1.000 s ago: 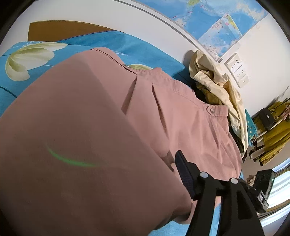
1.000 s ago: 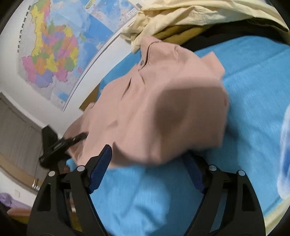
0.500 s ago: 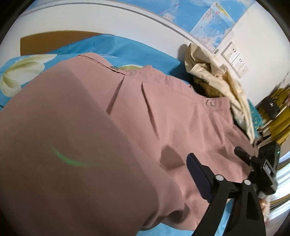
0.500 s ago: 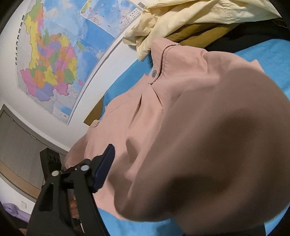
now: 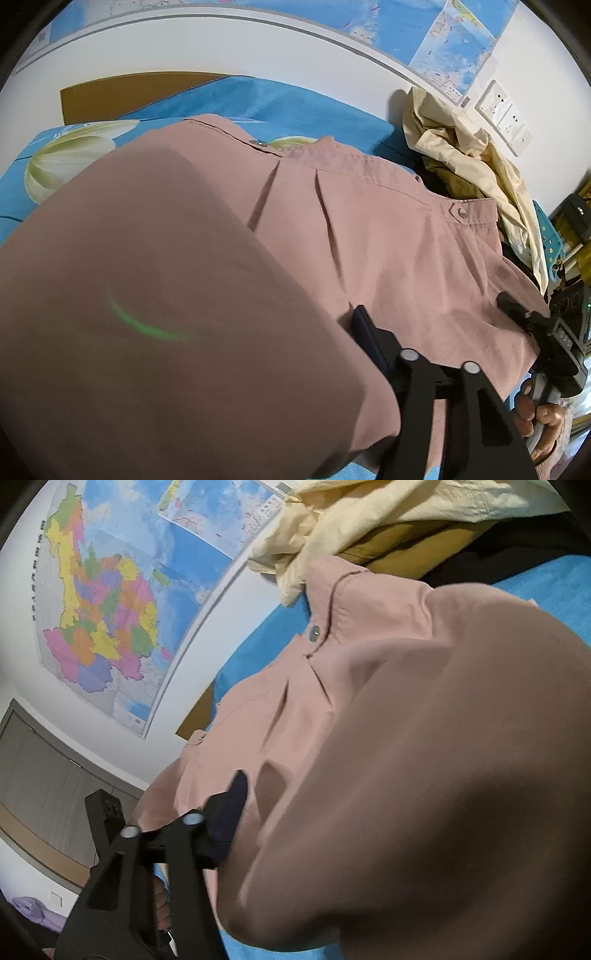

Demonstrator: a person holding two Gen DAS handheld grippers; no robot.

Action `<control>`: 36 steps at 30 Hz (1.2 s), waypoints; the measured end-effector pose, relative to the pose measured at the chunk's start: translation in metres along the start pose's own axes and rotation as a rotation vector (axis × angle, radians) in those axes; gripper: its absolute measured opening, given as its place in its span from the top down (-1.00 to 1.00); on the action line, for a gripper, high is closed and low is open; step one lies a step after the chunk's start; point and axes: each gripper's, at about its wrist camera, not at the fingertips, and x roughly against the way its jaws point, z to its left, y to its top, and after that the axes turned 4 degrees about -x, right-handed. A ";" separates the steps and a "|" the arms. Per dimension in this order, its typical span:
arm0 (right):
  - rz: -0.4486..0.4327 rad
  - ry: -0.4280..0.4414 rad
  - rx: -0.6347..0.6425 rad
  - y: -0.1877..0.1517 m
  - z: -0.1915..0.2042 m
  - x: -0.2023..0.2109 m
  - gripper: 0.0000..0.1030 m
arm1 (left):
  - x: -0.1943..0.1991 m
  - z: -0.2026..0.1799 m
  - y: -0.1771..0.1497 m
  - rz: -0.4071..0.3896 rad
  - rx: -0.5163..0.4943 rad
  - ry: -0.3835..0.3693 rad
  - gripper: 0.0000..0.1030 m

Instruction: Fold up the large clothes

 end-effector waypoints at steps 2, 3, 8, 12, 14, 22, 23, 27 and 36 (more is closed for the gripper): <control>0.012 0.023 -0.005 0.000 -0.002 0.001 0.62 | 0.002 0.003 0.000 0.001 0.008 0.004 0.23; 0.015 0.035 0.001 0.000 -0.001 0.002 0.64 | 0.003 0.004 0.000 -0.002 0.012 0.000 0.39; 0.039 0.030 -0.012 0.004 -0.003 -0.002 0.42 | 0.004 0.018 0.004 0.012 0.047 -0.038 0.24; 0.033 0.040 -0.020 0.009 -0.003 -0.010 0.32 | 0.001 0.025 0.010 0.000 0.086 -0.084 0.09; 0.027 0.051 -0.033 0.012 -0.002 -0.014 0.32 | -0.001 0.022 0.013 -0.006 0.088 -0.097 -0.06; 0.040 0.086 -0.014 0.018 0.004 -0.015 0.75 | -0.002 0.018 0.018 0.000 0.064 -0.048 0.56; 0.031 0.099 -0.002 0.019 0.009 -0.012 0.76 | 0.000 0.018 0.019 -0.003 0.057 -0.051 0.58; 0.003 0.129 0.081 0.024 0.039 0.005 0.77 | 0.021 0.016 0.031 -0.045 0.026 -0.066 0.63; -0.013 0.187 0.222 0.044 0.105 0.020 0.77 | 0.069 0.023 0.075 -0.123 -0.017 -0.079 0.66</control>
